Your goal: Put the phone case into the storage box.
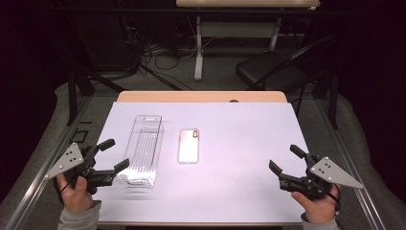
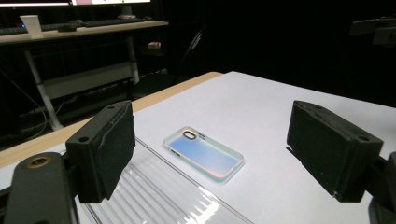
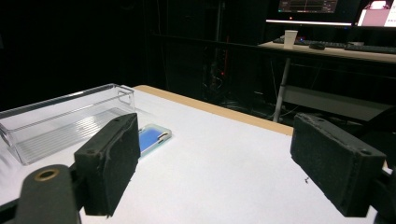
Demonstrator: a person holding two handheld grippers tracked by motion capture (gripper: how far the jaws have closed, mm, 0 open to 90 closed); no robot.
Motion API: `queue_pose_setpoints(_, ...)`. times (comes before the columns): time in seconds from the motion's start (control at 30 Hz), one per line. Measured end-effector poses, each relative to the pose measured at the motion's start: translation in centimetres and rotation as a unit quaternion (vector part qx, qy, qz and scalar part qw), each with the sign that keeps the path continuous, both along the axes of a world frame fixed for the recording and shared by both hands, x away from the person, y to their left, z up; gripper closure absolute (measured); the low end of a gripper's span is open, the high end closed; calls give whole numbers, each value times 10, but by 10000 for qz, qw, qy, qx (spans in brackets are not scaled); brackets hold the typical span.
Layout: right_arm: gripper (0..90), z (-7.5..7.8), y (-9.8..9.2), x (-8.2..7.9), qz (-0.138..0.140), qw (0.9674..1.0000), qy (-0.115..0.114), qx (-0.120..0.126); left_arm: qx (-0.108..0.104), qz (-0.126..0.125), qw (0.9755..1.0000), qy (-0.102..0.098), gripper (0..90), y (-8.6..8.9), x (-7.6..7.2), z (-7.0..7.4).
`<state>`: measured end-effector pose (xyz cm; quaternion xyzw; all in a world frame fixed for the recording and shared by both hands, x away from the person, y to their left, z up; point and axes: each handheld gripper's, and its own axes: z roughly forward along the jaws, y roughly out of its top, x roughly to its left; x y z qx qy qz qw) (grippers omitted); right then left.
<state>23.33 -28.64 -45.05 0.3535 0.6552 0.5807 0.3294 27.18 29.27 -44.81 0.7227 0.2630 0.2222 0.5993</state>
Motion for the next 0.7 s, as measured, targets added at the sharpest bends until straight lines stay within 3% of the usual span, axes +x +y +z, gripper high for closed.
queue_pose_setpoints(0.43,114,6,2,5,132,9998,168,21,4,23,10000,20,156,2,-2,3)
queue_pose_setpoints(0.7,74,21,11,16,372,9987,291,-172,74,-8,9999,136,156,-1,-2,3)
